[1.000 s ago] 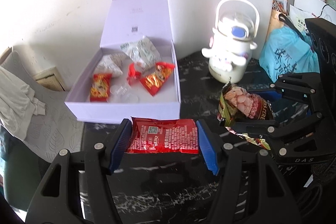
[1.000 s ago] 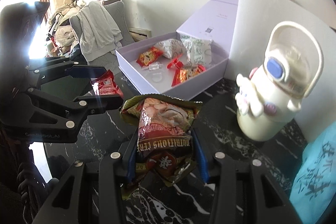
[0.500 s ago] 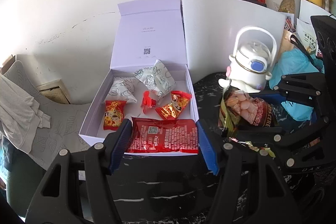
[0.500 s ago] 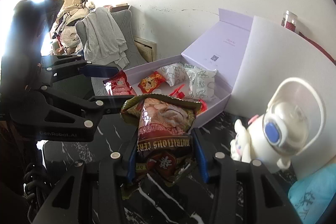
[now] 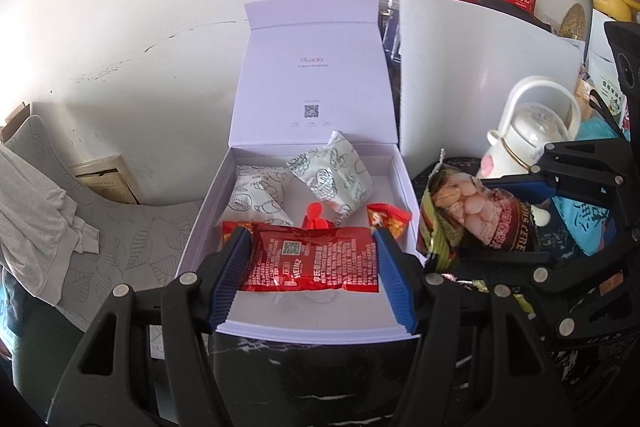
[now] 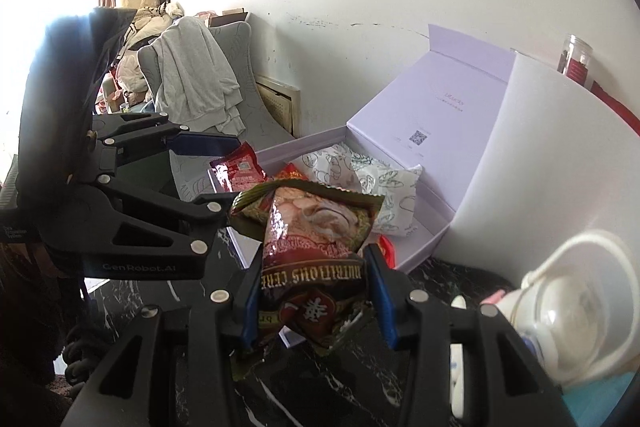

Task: Organize objects
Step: 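Carry both packets over the lavender box with both tools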

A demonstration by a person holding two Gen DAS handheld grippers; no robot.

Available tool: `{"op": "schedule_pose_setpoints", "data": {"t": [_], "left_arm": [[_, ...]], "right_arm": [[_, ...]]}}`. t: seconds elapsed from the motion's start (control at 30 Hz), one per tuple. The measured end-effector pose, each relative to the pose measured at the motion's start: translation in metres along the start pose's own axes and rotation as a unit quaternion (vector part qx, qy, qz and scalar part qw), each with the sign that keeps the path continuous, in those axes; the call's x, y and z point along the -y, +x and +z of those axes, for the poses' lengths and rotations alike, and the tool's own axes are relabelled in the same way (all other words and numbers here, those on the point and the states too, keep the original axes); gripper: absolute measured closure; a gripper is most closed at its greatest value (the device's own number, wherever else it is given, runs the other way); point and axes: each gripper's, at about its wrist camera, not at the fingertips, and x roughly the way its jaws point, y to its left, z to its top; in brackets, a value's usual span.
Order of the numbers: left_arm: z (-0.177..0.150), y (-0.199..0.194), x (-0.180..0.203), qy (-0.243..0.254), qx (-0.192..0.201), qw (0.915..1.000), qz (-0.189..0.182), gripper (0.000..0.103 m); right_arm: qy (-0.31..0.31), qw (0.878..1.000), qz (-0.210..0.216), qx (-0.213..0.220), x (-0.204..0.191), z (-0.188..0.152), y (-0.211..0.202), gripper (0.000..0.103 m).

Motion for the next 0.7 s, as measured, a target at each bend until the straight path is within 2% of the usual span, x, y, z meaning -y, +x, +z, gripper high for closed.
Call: {"op": "schedule_pose_setpoints", "data": {"t": [0.47, 0.7], "left_arm": [[0.012, 0.052, -0.038, -0.028, -0.019, 0.9994, 0.006, 0.041], [0.011, 0.078, -0.051, -0.031, -0.027, 0.9991, 0.008, 0.041]], "right_arm": [[-0.005, 1.0, -0.006, 0.009, 0.01, 0.038, 0.05, 0.056], [0.002, 1.0, 0.004, -0.006, 0.022, 0.044, 0.082, 0.056]]}}
